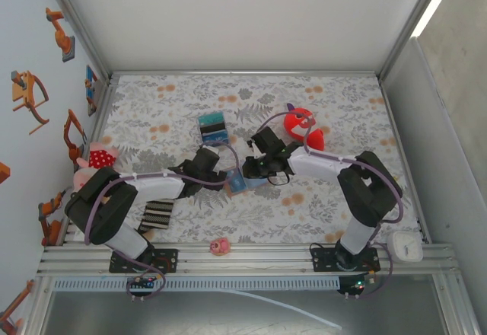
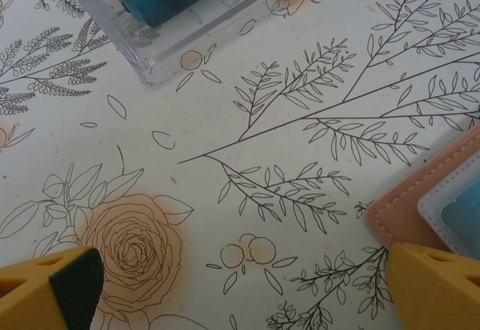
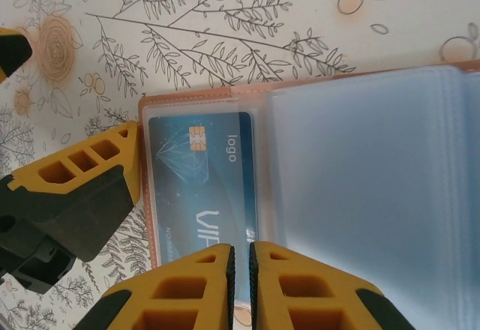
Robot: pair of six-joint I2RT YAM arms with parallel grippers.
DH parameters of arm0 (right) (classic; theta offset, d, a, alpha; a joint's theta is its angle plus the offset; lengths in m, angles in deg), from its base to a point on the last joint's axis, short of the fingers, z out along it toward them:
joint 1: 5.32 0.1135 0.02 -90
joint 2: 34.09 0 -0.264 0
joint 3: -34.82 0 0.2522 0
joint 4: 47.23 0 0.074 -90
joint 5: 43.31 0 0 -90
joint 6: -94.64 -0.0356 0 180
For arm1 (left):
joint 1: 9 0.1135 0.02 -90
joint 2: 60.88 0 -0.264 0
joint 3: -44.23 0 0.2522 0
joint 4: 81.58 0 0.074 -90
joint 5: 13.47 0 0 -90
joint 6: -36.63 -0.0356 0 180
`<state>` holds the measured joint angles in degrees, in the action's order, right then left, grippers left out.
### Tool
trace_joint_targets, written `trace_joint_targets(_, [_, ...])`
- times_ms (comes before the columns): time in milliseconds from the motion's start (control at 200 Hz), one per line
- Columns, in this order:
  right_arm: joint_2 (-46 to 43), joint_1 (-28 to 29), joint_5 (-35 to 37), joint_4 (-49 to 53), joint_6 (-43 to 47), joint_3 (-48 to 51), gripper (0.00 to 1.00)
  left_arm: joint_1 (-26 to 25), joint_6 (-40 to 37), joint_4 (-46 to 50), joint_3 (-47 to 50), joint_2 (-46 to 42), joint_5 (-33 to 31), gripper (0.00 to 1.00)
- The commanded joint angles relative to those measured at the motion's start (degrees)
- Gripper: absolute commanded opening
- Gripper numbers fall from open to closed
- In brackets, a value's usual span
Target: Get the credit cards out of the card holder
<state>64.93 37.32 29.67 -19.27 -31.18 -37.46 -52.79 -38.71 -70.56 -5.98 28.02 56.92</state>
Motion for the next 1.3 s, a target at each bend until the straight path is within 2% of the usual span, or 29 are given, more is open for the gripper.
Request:
trace_joint_targets(0, [1.77, 0.86, -0.82, 1.58, -1.07, -2.6, 0.14, 0.41, 0.55, 0.68, -1.52, 0.38, -0.81, 0.97])
trace_joint_targets(220, [3.78, 1.3, -0.96, 2.4, -1.34, -3.87, 0.14, 0.45, 0.63, 1.92, -1.64, -0.18, -1.26, 0.97])
trace_joint_targets(526, [5.9, 2.1, 0.3, 5.45, -1.01, -5.45, 0.22, 0.41, 0.28, 2.78, -2.05, -0.75, -1.61, 0.97])
trace_joint_targets(1082, [8.62, 2.28, -0.83, 6.32, -1.62, -5.42, 0.23, 0.12, -0.47, 4.21, -3.73, 0.4, -2.0, 0.97])
trace_joint_targets(1292, [9.29, 2.28, -1.7, 5.33, -2.13, -4.85, 0.23, -0.45, 0.5, 6.62, -4.25, -1.12, -5.2, 0.97])
